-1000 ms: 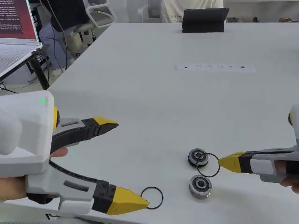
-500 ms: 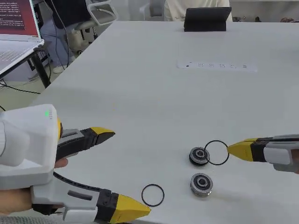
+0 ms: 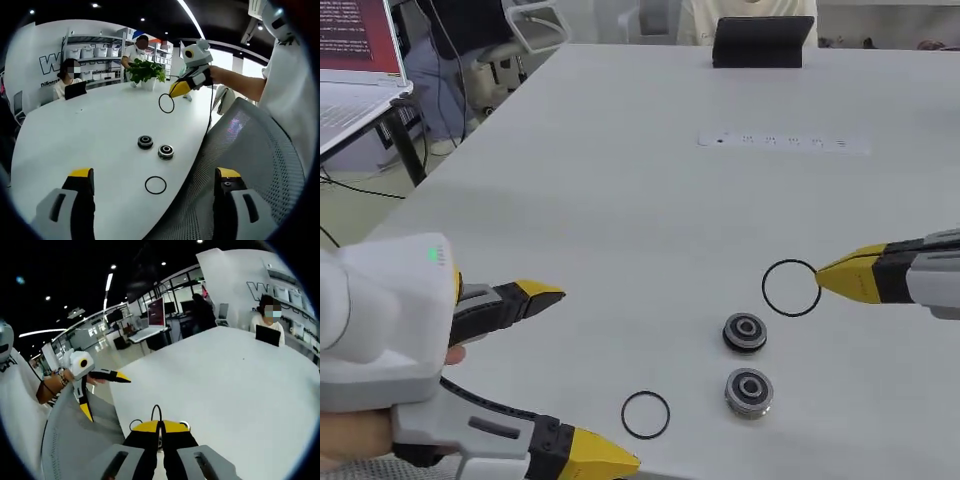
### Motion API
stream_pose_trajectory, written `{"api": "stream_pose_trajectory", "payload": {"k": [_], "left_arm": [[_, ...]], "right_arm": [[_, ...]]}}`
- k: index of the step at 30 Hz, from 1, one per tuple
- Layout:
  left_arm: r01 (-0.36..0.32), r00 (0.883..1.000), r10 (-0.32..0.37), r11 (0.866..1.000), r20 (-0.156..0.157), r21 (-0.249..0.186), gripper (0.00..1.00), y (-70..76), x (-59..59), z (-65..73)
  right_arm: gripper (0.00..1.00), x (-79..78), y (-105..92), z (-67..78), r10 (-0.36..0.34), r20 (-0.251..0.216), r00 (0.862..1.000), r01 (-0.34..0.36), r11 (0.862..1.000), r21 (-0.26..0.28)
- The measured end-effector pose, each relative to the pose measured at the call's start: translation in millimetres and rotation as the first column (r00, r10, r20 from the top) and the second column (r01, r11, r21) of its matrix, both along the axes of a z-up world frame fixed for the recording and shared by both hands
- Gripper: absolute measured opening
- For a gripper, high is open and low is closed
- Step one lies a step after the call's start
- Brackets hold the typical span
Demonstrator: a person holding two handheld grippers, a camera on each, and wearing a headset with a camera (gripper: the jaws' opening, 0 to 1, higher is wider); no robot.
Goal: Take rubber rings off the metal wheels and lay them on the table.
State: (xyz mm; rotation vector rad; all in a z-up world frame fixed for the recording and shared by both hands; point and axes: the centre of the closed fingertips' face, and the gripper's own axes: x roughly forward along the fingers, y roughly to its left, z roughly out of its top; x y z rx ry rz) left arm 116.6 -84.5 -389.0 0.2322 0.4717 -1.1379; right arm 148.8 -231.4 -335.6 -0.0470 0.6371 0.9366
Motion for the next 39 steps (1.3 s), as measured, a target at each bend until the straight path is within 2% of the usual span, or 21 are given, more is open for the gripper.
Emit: {"api": "stream_pose_trajectory", "payload": {"k": [5, 11, 17, 22, 26, 31, 34, 37, 39], "left_arm": [[-0.005, 1.000, 0.005, 1.000, -0.004, 0.002, 0.99, 1.3, 0.4, -1.4], [-0.012, 1.000, 0.012, 1.000, -0.011, 0.010, 0.99, 3.2, 0.9, -4.3], [-0.017, 1.000, 0.017, 1.000, -0.013, -0.003, 0.99, 3.1, 1.8, -3.4], [-0.014, 1.000, 0.014, 1.000, -0.019, 0.013, 0.99, 3.1, 0.9, -6.9], [-0.004, 1.000, 0.004, 0.999, -0.018, 0.033, 0.99, 2.8, 0.3, -9.8], [-0.007, 1.000, 0.008, 0.999, -0.023, 0.043, 0.99, 3.7, 1.1, -12.2], [-0.010, 1.000, 0.011, 0.999, -0.025, 0.044, 0.99, 3.8, 1.4, -12.7], [-0.015, 0.999, 0.016, 0.999, -0.032, 0.044, 0.99, 3.8, 1.1, -13.6], [-0.017, 0.999, 0.019, 0.999, -0.031, 0.044, 0.99, 3.9, 1.5, -13.7]], "right_arm": [[0.00, 1.1, 11.7, 14.4, 0.061, 0.036, 0.998, -0.060, 0.998, -0.019], [0.00, 3.5, 29.1, 21.8, 0.110, 0.063, 0.992, -0.109, 0.994, -0.033], [0.00, 3.9, 49.6, 20.9, 0.179, 0.073, 0.981, -0.175, 0.983, -0.056], [0.00, 2.2, 68.9, 15.7, 0.223, 0.070, 0.972, -0.219, 0.973, -0.068], [0.00, -0.4, 83.3, 5.4, 0.260, 0.050, 0.964, -0.256, 0.964, -0.075], [0.00, -3.5, 96.7, -12.5, 0.289, 0.004, 0.957, -0.288, 0.955, -0.075], [0.00, -7.5, 103.0, -28.6, 0.301, -0.032, 0.953, -0.303, 0.950, -0.076], [0.00, -9.6, 105.1, -46.7, 0.293, -0.076, 0.953, -0.299, 0.951, -0.077], [0.00, -11.4, 105.5, -57.7, 0.291, -0.088, 0.953, -0.298, 0.951, -0.082]]}}
